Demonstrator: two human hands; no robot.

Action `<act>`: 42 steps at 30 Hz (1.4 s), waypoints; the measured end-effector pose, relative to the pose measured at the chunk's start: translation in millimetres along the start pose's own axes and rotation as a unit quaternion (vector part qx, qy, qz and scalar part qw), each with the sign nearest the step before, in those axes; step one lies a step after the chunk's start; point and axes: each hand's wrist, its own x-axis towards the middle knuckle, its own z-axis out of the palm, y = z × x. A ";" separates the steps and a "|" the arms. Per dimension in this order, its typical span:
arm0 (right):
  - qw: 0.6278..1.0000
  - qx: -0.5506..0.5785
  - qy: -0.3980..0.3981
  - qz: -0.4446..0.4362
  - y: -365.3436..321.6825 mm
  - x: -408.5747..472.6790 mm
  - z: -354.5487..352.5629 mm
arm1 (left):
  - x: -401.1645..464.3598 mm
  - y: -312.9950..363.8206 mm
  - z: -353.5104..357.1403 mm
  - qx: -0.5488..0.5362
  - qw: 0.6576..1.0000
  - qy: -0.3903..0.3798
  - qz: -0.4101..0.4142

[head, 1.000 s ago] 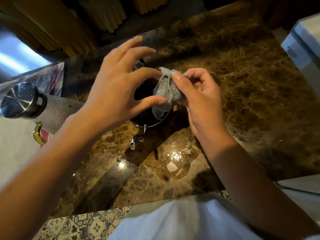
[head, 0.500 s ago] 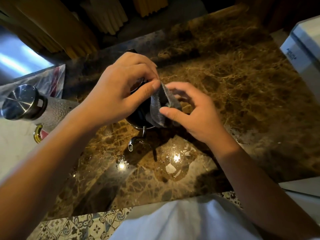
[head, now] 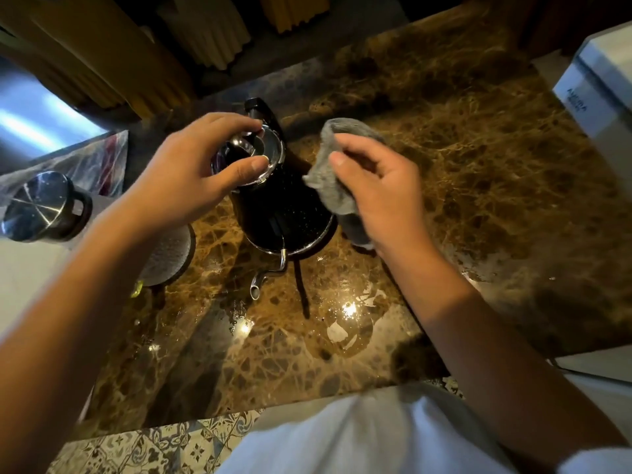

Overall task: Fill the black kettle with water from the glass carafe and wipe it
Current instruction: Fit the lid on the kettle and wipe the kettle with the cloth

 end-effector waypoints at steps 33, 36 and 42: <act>0.934 -0.309 0.031 -0.176 52.7 -32.4 28.2 | -1.7 8.7 5.4 0.022 0.999 -0.011 -0.034; 0.922 -0.345 0.006 -0.176 63.0 -46.6 17.6 | -1.7 9.0 5.7 0.024 0.999 -0.007 -0.037; 0.905 -0.392 -0.044 -0.163 68.9 -65.0 17.0 | -1.2 10.7 6.0 0.039 0.999 -0.003 -0.027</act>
